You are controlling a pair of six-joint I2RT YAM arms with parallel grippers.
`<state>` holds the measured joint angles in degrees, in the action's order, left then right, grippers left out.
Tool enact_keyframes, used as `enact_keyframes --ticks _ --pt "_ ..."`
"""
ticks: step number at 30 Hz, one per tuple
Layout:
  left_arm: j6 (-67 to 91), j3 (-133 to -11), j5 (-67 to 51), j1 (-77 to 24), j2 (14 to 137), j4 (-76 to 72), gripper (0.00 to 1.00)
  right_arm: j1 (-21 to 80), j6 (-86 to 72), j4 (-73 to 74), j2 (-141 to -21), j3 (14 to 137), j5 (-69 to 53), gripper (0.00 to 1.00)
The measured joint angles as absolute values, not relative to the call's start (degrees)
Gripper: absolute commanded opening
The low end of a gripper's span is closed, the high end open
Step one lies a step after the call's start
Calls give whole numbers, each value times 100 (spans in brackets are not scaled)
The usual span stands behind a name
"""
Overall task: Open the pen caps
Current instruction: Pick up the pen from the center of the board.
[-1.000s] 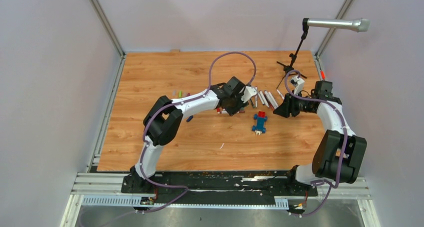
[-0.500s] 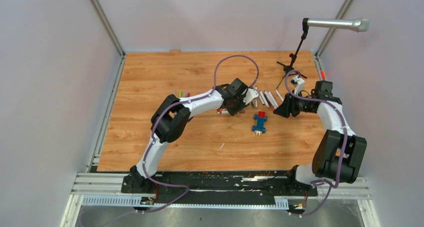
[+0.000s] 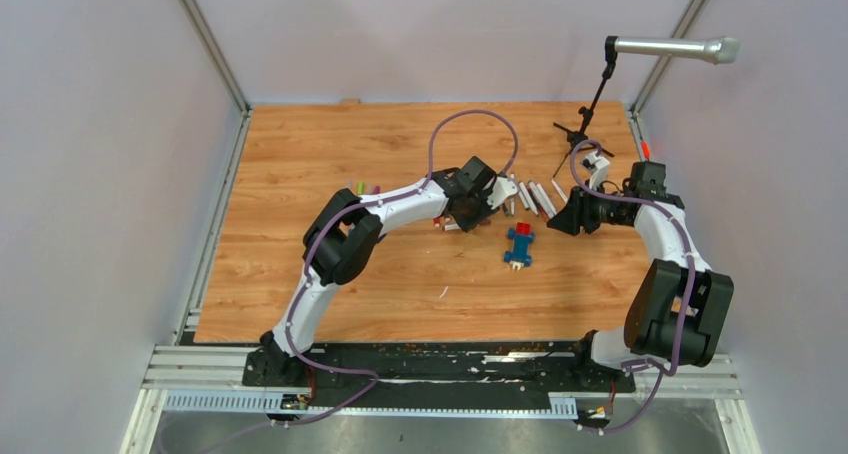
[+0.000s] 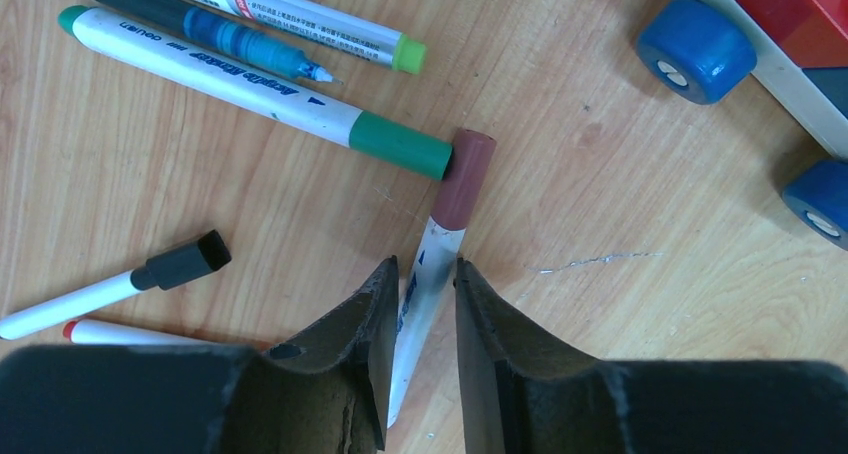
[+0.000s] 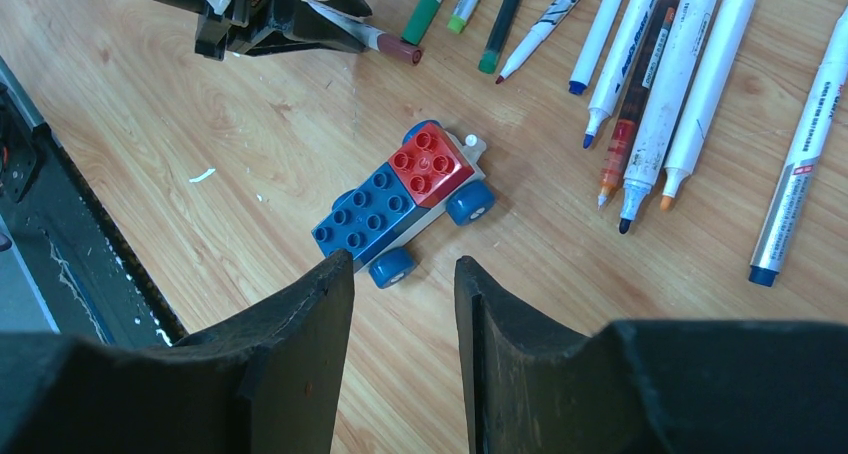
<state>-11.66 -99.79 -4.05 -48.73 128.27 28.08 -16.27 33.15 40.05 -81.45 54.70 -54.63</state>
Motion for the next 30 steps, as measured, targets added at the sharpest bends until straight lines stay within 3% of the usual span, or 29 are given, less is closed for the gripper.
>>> enact_keyframes --ticks 2,7,10,22,28,30 --pt "-1135 -9955 -412 -4873 12827 2777 30 -1632 3317 4005 -8145 5470 -5465 43" --pt "-991 -9791 -515 -4873 12770 2585 5 -1634 3317 4007 -8145 5470 -5498 43" --pt "-902 -9574 -558 -4873 12652 2386 0 -1649 3317 4007 -8145 5470 -5507 43" --pt "97 -7485 -794 -4873 10877 1911 0 -1697 3450 4082 -8145 5470 -5739 42" --pt "1028 -6429 -1000 -4873 9408 832 0 -1697 3686 4276 -8014 5465 -6401 42" --pt "1448 -6020 -1055 -4873 8984 263 0 -1684 3736 4283 -7881 5446 -6785 48"
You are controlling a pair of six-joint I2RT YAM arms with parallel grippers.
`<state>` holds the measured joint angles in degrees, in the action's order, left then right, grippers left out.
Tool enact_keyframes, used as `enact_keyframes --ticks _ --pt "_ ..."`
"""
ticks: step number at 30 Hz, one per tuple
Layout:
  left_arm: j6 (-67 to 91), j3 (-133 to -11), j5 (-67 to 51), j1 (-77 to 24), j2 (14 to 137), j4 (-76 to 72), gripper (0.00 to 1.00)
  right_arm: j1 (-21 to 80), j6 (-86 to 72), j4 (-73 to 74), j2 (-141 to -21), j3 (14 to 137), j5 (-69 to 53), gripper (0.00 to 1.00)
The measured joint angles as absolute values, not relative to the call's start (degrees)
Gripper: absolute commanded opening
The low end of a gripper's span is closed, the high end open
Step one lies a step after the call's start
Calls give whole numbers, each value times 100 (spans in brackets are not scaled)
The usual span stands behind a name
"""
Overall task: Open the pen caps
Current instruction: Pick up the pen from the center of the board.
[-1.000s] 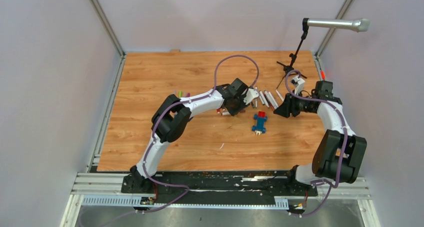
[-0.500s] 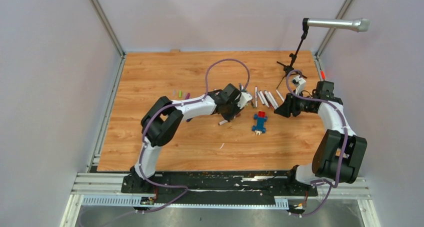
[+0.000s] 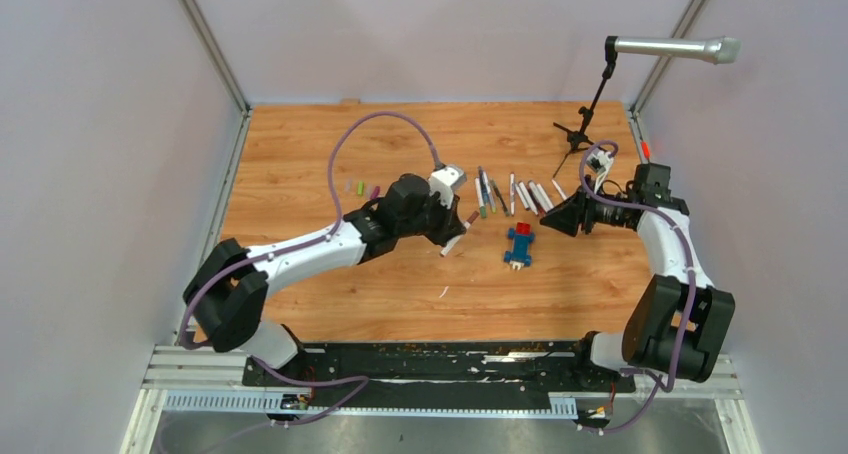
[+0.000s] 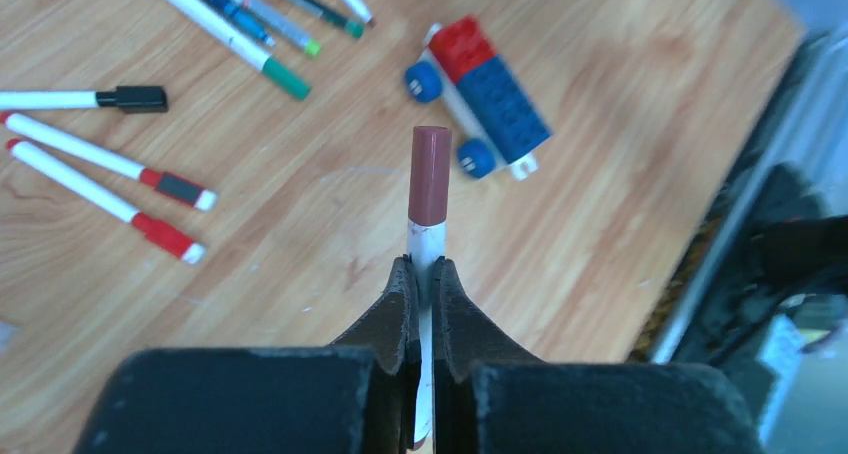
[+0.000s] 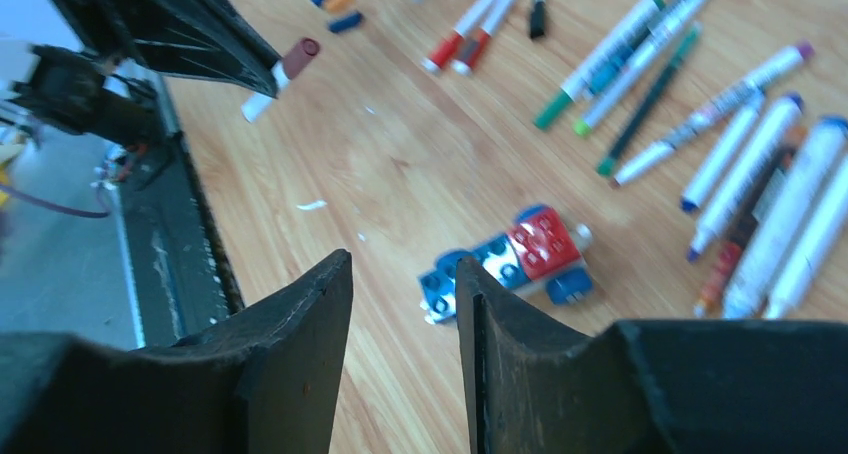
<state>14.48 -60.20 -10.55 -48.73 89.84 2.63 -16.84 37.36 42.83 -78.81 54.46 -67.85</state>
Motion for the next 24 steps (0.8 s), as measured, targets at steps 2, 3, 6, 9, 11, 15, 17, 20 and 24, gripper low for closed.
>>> enact_keyframes --ticks 2,3,6,9,11,15,17,20,24 --pt "1984 -5579 -1092 -4875 8589 -386 0 -1632 3765 4322 -7693 5430 -7205 56" --pt "2209 -5419 -1107 -4875 8471 -683 0 -1579 3776 4348 -7596 5430 -7413 58" --pt "3046 -4980 -1129 -4873 8254 -1750 0 -1306 3776 4556 -7446 5487 -7824 61" --pt "3835 -4731 -1131 -4880 8261 -2792 0 -882 3667 4821 -7478 5704 -8016 63" --pt "4272 -4648 -1079 -4895 8289 -3420 0 -545 3481 4888 -7496 5857 -8099 64" --pt "4860 -4644 -825 -5039 8388 -4447 0 141 2665 4545 -7496 5922 -8147 64" --pt "4998 -4644 -687 -5142 8399 -4744 0 427 2123 4160 -7489 5889 -8138 64" --pt "5111 -4644 -480 -5280 8403 -5048 0 650 1334 3479 -7470 5802 -8114 64" --pt "5218 -4644 -213 -5474 8433 -5393 0 757 174 2510 -7470 5758 -8099 56"
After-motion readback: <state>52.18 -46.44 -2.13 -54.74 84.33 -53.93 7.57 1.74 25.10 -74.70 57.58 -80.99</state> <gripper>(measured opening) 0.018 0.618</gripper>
